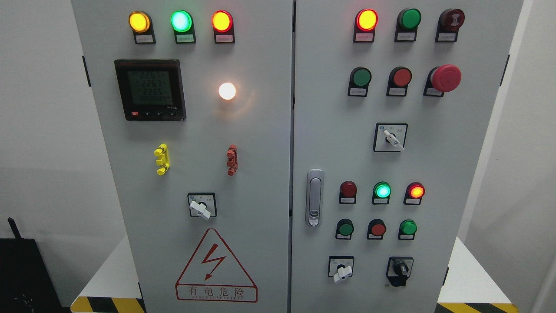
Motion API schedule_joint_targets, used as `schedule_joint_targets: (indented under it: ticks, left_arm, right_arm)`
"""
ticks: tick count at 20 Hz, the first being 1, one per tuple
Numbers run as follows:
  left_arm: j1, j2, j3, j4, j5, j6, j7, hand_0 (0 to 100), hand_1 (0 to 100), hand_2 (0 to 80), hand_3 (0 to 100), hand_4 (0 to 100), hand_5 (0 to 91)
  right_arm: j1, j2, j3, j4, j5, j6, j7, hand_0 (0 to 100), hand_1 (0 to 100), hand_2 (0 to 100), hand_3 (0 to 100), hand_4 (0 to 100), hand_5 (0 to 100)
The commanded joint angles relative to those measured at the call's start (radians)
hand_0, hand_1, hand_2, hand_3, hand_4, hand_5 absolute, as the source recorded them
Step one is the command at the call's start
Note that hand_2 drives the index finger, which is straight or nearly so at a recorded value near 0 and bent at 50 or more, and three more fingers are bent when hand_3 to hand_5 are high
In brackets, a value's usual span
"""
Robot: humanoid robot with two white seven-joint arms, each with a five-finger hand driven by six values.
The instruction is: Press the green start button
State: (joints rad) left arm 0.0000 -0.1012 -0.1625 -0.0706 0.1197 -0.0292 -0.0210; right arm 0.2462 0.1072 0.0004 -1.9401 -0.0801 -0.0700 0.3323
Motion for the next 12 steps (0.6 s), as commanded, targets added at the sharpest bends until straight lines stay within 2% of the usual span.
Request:
schedule_joint_targets:
  ticks: [1,12]
  left_arm:
    - [0.026,0.0,0.0,0.0,0.0,0.0,0.0,12,56,0.0,0,0,0.0]
    - [0.026,0.0,0.001,0.0,0.0,0.0,0.0,12,56,0.0,0,0,0.0]
  right_arm:
    - [0.004,0.0,0.004,-0.003,-0.003,-0.001,-0.001,0,2,0,0,0,0]
    - [0.013,0.0,0.006,-0.025,0.006,-0.002,-0.001,0,3,0,0,0,0]
